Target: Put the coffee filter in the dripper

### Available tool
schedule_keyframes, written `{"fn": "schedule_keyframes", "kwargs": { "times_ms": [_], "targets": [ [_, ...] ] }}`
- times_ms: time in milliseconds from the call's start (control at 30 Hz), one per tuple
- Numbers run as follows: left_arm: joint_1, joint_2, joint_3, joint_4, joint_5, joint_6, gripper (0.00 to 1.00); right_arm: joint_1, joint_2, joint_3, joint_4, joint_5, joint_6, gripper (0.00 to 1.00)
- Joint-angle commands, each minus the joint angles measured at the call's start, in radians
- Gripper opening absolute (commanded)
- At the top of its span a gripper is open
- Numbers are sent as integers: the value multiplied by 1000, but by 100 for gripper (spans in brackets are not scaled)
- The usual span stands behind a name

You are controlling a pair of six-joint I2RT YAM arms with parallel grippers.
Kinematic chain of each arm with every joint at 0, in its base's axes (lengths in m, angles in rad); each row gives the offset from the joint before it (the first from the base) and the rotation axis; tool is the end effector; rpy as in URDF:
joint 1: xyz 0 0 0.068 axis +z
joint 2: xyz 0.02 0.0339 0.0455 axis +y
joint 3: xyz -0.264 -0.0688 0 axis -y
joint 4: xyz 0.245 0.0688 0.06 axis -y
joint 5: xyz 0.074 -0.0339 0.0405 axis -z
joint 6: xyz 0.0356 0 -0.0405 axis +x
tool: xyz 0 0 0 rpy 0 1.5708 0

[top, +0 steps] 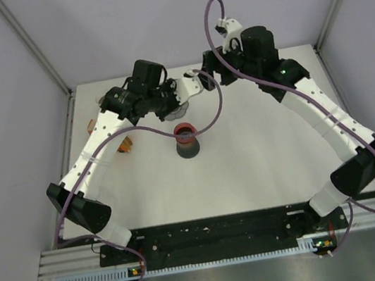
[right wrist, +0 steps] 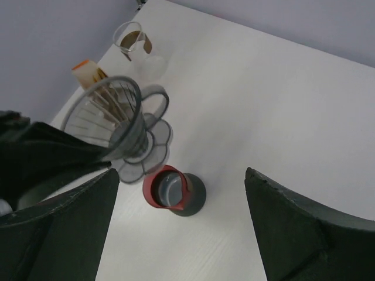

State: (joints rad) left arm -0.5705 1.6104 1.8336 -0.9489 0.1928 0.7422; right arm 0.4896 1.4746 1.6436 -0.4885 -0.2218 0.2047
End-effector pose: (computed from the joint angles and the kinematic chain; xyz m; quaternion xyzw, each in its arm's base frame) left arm 0.2804 -0.1881 0.4177 0.5852 0.6951 -0.0525 0.4142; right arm 0.2869 0.1618 0.4425 -0.1785 0.7882 0.2824 0.5168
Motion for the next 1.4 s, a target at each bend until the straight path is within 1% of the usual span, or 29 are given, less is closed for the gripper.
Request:
{"fn": "schedule_keyframes", "kwargs": {
  "times_ms": [0, 133, 267, 367, 433, 533, 600, 667, 700, 767, 800, 833, 867, 967, 1000, 1100, 1233, 1300, 1367],
  "targets": [
    [-46, -15, 29, -114, 7, 25, 0, 35, 131, 148, -59, -66, 67, 87],
    [-80, -17, 27, -140, -18, 25, 0, 41, 228, 214, -71, -168, 125, 79],
    [-95, -9, 18, -140, -47, 37, 0, 79, 279, 251, -71, -189, 127, 75],
    [-108, -4, 19, -126, -65, 39, 0, 105, 312, 268, -84, -208, 130, 68],
    [-114, -3, 21, -114, -84, 34, 0, 115, 334, 269, -104, -212, 134, 59],
    [-120, -3, 12, -90, -128, 28, 0, 122, 352, 266, -125, -241, 136, 42],
    [-121, -3, 1, -73, -153, 25, 0, 132, 360, 269, -139, -254, 133, 29],
    [-121, -3, -7, -59, -170, 16, 0, 136, 366, 269, -145, -258, 128, 7],
    [-123, -3, -10, -53, -179, 11, 0, 138, 371, 269, -148, -255, 125, 0],
    [-124, -1, -11, -44, -182, -1, 0, 138, 371, 269, -159, -237, 114, 0],
    [-123, 0, -8, -42, -220, -19, 0, 138, 371, 269, -166, -222, 107, 0],
    [-123, 0, -2, -42, -233, -50, 7, 138, 369, 269, -174, -205, 96, 0],
    [-123, -1, 0, -42, -237, -66, 24, 136, 369, 268, -180, -185, 85, 0],
    [-118, -12, 7, -66, -216, -119, 61, 130, 369, 263, -193, -148, 67, 0],
    [-114, -15, 16, -77, -202, -142, 69, 129, 369, 266, -194, -142, 62, 0],
    [-77, -32, 59, -125, -98, -210, 82, 127, 380, 265, -199, -126, 45, 0],
    [39, -70, 90, -146, 63, -311, 88, 127, 395, 262, -200, -162, 25, 0],
    [137, -86, 90, -140, 143, -374, 88, 129, 400, 256, -200, -154, 21, 0],
    [265, -95, 72, -125, 195, -446, 88, 132, 409, 245, -203, -145, 16, 0]
  ]
}}
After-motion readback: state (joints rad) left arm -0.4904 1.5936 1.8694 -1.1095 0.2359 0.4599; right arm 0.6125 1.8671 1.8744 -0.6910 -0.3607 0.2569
